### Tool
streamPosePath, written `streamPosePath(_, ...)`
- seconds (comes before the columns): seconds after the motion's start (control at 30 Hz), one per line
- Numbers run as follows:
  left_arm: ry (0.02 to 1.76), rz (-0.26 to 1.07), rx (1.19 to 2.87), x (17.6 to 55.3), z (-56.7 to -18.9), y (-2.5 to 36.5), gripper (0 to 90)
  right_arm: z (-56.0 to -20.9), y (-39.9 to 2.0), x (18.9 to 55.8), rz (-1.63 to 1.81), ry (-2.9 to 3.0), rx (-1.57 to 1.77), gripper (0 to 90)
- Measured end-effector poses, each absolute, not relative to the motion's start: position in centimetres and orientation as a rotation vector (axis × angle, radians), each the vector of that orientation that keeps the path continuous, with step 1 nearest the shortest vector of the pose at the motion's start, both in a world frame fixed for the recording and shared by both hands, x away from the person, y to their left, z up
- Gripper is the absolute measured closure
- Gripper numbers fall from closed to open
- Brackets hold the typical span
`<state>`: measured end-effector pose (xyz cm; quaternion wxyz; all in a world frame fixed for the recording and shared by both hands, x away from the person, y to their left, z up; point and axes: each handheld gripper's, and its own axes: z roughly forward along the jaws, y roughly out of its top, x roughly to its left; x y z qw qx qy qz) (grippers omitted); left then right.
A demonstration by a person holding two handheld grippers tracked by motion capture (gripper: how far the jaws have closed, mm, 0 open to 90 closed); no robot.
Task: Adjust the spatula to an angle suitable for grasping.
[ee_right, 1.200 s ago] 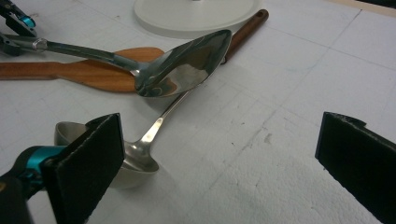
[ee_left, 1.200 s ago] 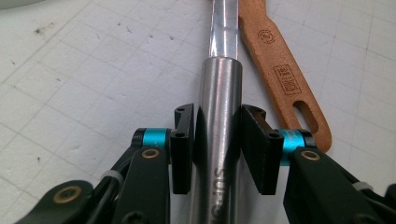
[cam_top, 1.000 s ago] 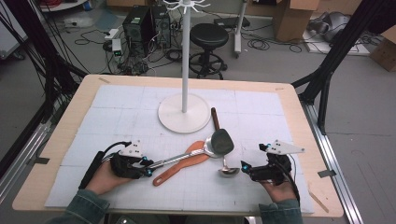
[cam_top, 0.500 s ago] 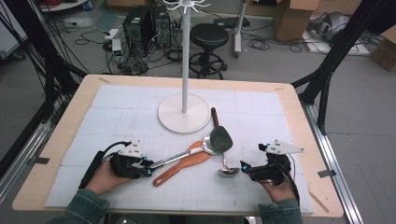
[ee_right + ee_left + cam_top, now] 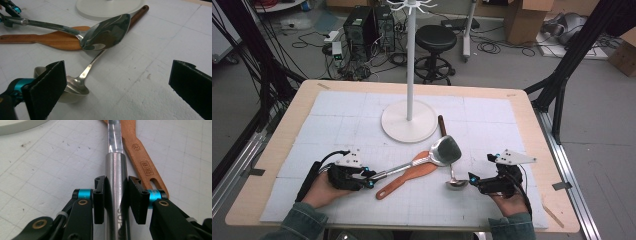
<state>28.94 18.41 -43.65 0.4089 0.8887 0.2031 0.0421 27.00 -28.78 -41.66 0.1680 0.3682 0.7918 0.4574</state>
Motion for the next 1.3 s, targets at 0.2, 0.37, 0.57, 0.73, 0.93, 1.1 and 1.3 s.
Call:
streamPosePath(0.2, 0.51, 0.093, 2.217, 28.9, -43.4, 18.6, 68.3, -41.1, -28.1, 27.5, 1.348, 2.266, 1.017, 0.5)
streamPosePath(0.37, 0.502, 0.08, 2.212, 28.9, -43.2, 18.7, 68.4, -40.1, -27.0, 28.1, 1.388, 2.283, 0.976, 0.5)
streamPosePath(0.57, 0.476, 0.085, 2.231, 29.1, -42.4, 18.8, 68.4, -39.2, -25.4, 29.0, 1.442, 2.29, 0.907, 0.5)
streamPosePath(0.73, 0.47, 0.069, 2.21, 29.4, -41.8, 19.0, 68.5, -38.7, -23.9, 29.5, 1.446, 2.336, 0.861, 0.5)
streamPosePath(0.93, 0.457, 0.072, 2.225, 29.5, -41.2, 18.9, 68.5, -38.5, -22.1, 30.5, 1.452, 2.391, 0.795, 0.5)
streamPosePath(1.1, 0.448, 0.061, 2.221, 29.9, -40.7, 18.8, 68.7, -38.6, -20.6, 31.2, 1.456, 2.427, 0.759, 0.5)
streamPosePath(1.3, 0.448, 0.045, 2.218, 30.2, -40.6, 18.8, 68.8, -38.7, -19.3, 32.0, 1.473, 2.475, 0.731, 0.5)
